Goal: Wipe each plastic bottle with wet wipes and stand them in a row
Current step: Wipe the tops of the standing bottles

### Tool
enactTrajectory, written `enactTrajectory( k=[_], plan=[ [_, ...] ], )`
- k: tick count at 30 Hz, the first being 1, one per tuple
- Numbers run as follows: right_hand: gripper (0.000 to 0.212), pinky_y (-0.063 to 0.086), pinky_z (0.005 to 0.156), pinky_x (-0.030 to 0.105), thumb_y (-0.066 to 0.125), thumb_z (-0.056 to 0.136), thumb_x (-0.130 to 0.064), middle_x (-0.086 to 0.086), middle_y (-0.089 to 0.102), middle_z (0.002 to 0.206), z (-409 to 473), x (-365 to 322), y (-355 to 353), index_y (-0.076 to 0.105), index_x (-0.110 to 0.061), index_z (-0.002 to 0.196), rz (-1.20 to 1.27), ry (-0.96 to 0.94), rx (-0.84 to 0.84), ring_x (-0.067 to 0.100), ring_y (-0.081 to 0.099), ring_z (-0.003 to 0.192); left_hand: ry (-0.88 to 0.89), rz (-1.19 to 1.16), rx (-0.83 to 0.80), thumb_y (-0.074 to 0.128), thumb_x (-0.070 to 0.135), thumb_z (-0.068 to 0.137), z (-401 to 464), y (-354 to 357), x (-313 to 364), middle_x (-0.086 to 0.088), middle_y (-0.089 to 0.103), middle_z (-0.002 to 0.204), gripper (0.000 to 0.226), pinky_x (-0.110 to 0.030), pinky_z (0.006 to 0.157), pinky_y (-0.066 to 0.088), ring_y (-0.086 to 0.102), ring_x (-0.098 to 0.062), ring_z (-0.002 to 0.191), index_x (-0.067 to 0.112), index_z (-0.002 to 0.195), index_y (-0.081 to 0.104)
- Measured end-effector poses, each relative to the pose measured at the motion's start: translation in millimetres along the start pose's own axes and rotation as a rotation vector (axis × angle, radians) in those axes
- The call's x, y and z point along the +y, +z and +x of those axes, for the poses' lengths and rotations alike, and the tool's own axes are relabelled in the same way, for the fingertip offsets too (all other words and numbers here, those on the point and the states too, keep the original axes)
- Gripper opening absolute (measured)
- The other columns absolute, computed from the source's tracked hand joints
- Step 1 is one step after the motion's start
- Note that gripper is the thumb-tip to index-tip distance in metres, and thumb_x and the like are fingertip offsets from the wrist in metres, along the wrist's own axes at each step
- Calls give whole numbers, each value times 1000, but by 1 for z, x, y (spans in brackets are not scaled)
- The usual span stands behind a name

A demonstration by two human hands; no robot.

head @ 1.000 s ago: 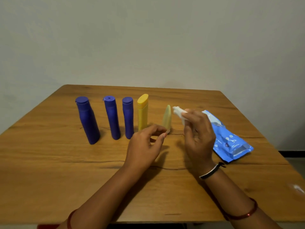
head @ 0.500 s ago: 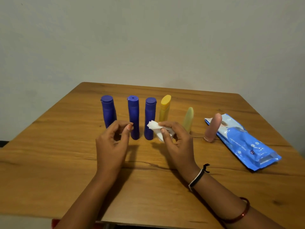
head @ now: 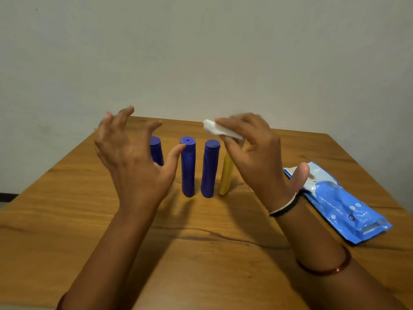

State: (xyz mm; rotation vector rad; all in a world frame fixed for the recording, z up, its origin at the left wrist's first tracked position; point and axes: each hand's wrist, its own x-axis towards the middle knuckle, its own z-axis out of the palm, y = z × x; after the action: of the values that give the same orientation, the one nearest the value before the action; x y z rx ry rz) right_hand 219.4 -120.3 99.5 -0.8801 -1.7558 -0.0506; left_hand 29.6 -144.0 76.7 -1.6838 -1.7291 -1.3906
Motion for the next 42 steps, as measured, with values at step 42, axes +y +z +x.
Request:
enactTrajectory(
  k=[42],
  plan=[
    [26, 29, 75, 16, 59, 89, -7, -12, 46, 94, 61, 16, 26, 72, -27, 98, -137, -70, -714, 7, 35, 95, -72, 187, -438, 68, 62, 71, 27, 31, 4, 4, 34, 148, 35, -57, 110, -16, -11, -21, 147, 40, 97, 69]
  ],
)
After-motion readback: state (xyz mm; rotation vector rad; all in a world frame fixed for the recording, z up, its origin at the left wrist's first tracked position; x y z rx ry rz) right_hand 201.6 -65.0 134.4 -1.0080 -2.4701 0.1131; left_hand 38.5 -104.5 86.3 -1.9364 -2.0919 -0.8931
